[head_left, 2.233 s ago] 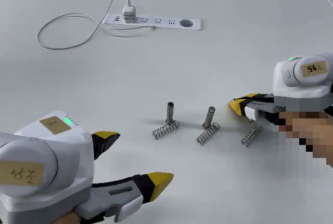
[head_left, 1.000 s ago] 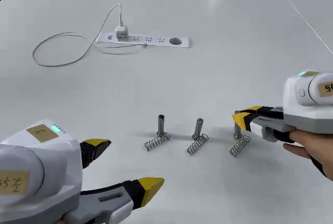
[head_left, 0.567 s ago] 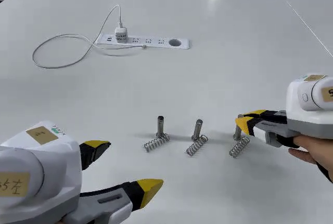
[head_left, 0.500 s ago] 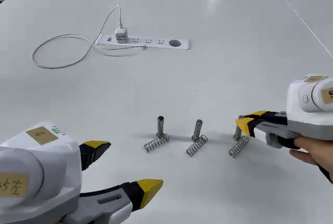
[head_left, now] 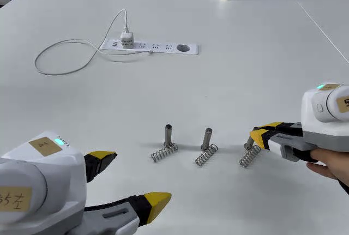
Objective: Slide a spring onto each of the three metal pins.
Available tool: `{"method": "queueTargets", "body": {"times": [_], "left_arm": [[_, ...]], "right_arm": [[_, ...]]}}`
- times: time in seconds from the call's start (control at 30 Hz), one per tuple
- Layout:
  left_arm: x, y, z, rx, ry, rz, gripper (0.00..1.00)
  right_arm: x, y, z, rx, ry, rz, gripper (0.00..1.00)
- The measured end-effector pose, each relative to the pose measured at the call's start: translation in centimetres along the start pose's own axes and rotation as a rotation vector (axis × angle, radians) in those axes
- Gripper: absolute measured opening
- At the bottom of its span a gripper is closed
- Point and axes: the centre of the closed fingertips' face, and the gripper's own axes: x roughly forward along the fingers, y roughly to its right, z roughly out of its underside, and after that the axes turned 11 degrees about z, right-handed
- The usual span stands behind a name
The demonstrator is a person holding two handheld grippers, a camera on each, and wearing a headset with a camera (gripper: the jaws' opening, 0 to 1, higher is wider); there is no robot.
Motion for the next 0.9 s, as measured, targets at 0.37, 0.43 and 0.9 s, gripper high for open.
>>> {"method": "queueTargets", "body": {"times": [0.37,0.43,0.9], "left_arm": [[0.0,0.0,0.0,0.001,0.0,-0.002,0.69],[0.0,0.0,0.0,0.003,-0.001,0.0,0.68],[1.1,-1.2,-0.4,0.03,0.0,-0.002,0.67]], "right_arm": [[-0.2,-0.1,0.1,-0.011,-0.004,0.001,0.12],[-0.4,0.1,0.0,-0.004,0.007,0.007,0.18],[-2.2,0.3,-1.0,0.079,0.079,-0.013,0.29]]}}
